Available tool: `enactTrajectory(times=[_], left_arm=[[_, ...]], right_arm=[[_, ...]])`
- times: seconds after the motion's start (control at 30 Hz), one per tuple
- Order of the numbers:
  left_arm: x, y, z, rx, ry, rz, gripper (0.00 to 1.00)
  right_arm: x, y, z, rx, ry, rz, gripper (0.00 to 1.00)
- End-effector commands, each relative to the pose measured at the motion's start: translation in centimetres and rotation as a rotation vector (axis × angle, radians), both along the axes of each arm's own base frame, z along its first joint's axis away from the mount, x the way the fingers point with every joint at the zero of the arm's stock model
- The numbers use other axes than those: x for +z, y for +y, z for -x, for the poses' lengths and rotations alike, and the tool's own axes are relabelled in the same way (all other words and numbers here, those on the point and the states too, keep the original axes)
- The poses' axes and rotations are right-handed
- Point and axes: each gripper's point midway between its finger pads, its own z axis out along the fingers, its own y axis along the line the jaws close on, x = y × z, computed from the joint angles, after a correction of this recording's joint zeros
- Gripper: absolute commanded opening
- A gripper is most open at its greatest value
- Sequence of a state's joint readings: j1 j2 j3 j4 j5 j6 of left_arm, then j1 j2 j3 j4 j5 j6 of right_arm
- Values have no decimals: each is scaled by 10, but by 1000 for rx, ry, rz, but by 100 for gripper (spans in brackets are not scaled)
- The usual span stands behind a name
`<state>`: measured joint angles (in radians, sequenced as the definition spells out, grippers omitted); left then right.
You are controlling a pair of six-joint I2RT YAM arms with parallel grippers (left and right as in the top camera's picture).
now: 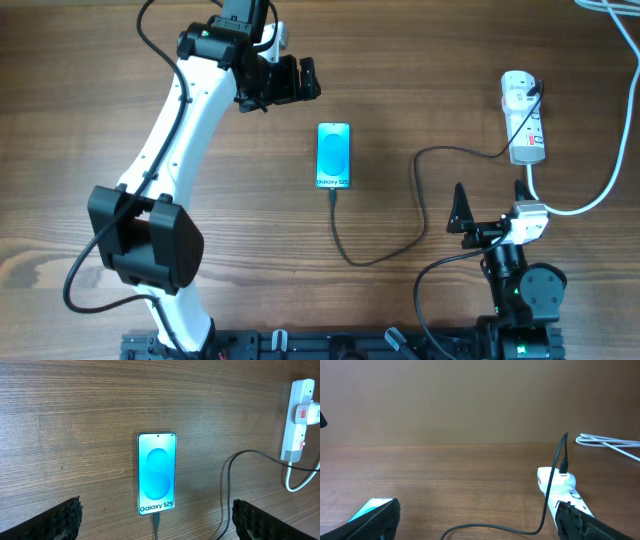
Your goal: Plug charger to phone and switch on socket
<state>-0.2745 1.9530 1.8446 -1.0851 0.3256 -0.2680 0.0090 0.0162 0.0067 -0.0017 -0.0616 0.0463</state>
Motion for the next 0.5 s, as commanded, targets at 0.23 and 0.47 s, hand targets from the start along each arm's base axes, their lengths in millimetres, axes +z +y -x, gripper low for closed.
enactTrajectory(times=[0.23,0.47], left_arm=[[-3,3,-2,8,5,-6,100],[-3,3,-2,9,5,-6,100]], right_arm=[[2,-2,1,-12,-14,44,100],[2,-2,1,-11,-14,44,100]])
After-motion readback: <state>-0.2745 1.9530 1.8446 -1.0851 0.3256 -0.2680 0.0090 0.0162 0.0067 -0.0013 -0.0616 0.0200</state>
